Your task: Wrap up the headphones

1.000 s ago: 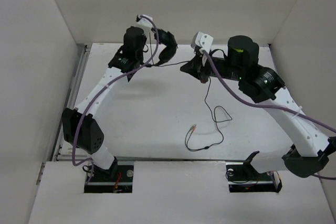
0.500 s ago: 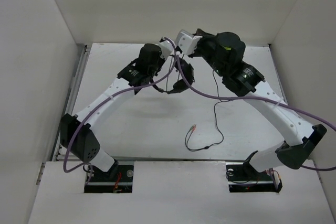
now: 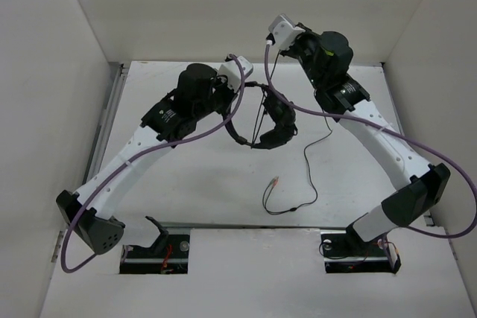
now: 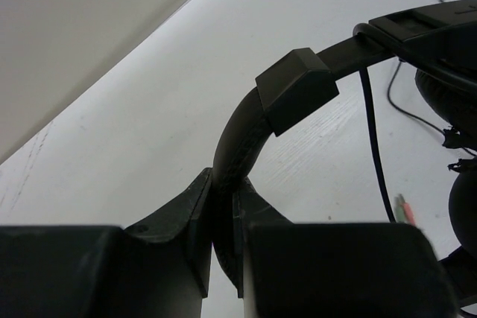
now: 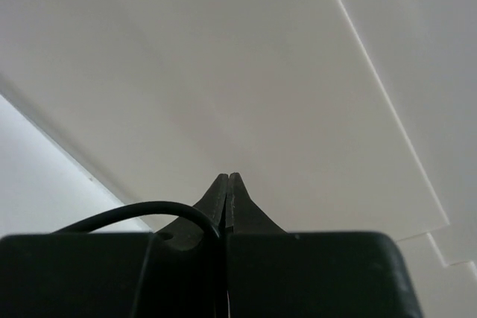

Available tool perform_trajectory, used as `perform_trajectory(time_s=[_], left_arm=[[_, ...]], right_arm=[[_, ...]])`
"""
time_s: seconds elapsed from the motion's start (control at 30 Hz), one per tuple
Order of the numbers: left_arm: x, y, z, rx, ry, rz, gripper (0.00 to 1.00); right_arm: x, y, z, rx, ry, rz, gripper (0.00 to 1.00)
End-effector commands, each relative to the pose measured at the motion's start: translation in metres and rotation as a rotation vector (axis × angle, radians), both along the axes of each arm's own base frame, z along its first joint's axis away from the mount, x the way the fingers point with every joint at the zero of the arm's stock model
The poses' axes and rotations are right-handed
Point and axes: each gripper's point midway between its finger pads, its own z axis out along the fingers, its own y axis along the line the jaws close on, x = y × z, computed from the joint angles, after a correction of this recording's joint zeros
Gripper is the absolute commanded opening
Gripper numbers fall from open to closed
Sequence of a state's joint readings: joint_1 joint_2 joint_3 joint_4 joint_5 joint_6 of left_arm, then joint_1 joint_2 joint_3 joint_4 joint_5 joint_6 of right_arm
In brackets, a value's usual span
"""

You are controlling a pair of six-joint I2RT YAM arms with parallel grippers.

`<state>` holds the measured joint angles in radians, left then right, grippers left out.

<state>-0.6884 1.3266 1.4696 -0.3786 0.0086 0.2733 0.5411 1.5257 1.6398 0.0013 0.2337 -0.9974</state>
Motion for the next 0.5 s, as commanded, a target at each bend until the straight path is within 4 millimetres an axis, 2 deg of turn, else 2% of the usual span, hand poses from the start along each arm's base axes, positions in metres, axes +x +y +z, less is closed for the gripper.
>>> perform_trajectory(time_s=[0.0,0.23,0.3,0.37,0.47], left_arm=[[-0.024,-0.018,0.041,-0.119,-0.014,-0.115,0.0],[-0.035,-0.03,0.03,-0.107,0.035,-0.175,0.0],[-0.036,-0.031,0.03,-0.112,0.038,-0.177,0.0],[-0.037,-0.029,0.037,-0.123,0.027,-0.175,0.0],[-0.041,-0.027,0.053,-0.144,0.009,-0.193,0.0]], right_arm=[[-0.006,0.011,0.033,0.148,-0.031,0.065,0.0],[-0.014,0.033,0.053,0.154,-0.066,0.108,0.0],[-0.011,0.035,0.048,0.153,-0.057,0.108,0.0],[-0.004,0.036,0.03,0.146,-0.02,0.106,0.0],[0.013,0.025,-0.009,0.161,0.067,0.091,0.0]])
